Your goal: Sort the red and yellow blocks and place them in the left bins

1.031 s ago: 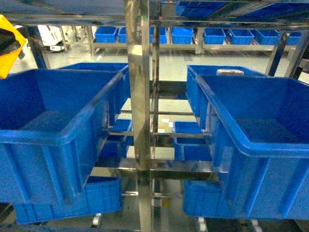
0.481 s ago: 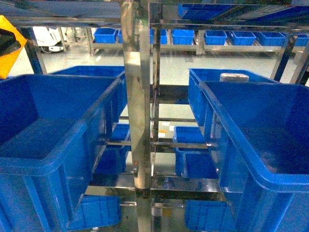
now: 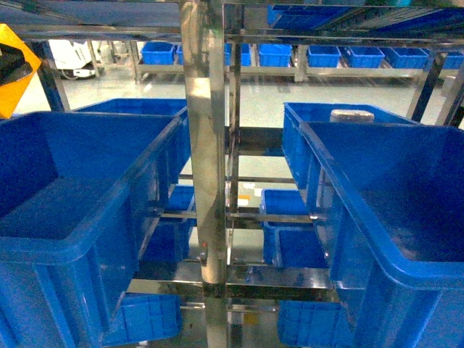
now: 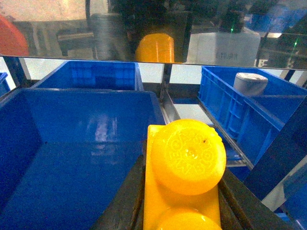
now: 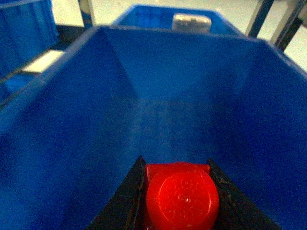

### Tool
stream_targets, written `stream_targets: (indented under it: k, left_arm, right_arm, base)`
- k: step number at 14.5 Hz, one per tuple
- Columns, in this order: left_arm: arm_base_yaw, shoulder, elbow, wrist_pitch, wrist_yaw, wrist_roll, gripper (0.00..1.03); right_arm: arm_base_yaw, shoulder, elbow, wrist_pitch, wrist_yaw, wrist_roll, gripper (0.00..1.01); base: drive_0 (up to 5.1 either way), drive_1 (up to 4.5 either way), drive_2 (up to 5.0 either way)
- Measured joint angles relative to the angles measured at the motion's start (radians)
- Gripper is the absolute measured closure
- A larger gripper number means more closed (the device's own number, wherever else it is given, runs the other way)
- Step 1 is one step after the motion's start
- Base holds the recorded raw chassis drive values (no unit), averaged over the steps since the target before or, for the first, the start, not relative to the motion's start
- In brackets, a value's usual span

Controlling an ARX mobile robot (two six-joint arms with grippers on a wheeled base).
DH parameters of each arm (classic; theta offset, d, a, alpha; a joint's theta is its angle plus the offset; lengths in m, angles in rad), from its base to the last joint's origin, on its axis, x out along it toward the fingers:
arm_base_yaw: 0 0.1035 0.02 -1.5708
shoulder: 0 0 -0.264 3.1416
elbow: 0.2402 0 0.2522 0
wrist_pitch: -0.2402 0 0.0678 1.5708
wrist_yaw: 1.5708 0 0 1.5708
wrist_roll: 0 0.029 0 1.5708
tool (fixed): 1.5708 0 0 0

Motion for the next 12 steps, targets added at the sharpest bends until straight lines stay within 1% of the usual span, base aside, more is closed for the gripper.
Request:
stream_targets:
  k: [1,2,3,4,5,6,8,12]
  left_arm:
    - [0.0,0.0,0.0,0.0,0.0,0.0,0.76]
    - [0.0,0.0,0.0,0.0,0.0,0.0,0.76]
    - [0.0,0.0,0.0,0.0,0.0,0.0,0.76]
    - [0.0,0.0,0.0,-0.001,0.0,0.0,0.76]
    - [0.0,0.0,0.0,0.0,0.0,0.0,0.76]
    - [0.0,0.0,0.0,0.0,0.0,0.0,0.76]
    - [0.0,0.0,0.0,0.0,0.0,0.0,0.76]
    - [0.0,0.0,0.0,0.0,0.0,0.0,0.76]
  right_arm:
    - [-0.018,0.08,0.07,-0.04,0.0,-0.006,0.74]
    - [-0.032,0.146,0.139,-0.087,-0.005,-0.004,0.74]
    - [-0.051,0.245,0.284,-0.221,-0.02,0.006,0.74]
    - [-0.072,0.343,0.469,-0.417,-0.033,0.048,0.74]
    - [-0.077,0.374,0.531,-0.486,-0.045,0.06,0.74]
    - [-0.082,0.402,0.591,-0.557,-0.041,0.064,0.74]
    - [-0.082,0.41,0.628,-0.6,-0.061,0.069,0.57]
    - [-0.076,0.409,0.631,-0.575,-0.07,0.073,0.24]
  base:
    - [0.0,0.0,0.0]
    - [0.0,0.0,0.0]
    - [0.0,0.0,0.0]
    - [0.0,0.0,0.0]
    - [0.0,0.0,0.0]
    - [0.0,0.0,0.0]
    - [0.0,0.0,0.0]
    - [0.0,0.0,0.0]
